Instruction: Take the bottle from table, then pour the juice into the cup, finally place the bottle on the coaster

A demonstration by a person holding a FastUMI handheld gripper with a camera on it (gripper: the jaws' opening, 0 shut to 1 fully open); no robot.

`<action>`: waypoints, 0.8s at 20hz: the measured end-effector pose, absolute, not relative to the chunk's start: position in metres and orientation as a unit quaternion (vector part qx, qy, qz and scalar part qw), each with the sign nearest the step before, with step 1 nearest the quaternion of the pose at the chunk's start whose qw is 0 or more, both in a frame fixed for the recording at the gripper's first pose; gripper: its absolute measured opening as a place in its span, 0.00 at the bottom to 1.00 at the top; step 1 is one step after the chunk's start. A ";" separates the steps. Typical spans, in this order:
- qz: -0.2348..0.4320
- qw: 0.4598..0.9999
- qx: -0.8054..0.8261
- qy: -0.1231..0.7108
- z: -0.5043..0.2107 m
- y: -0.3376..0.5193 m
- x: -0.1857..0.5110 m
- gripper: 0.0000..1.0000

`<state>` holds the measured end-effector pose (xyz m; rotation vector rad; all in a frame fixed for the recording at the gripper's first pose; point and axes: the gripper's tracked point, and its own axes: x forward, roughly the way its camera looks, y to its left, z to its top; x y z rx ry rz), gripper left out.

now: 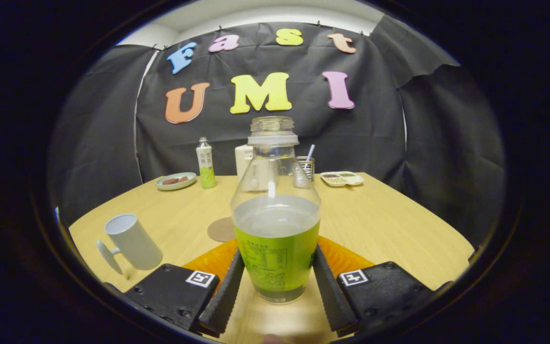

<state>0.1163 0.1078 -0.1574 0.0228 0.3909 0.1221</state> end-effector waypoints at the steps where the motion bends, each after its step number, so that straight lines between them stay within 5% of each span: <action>1: 0.061 0.979 -0.002 0.193 -0.155 0.111 0.117 0.79; 16: 0.083 0.906 -0.395 0.131 -0.112 0.163 0.149 0.76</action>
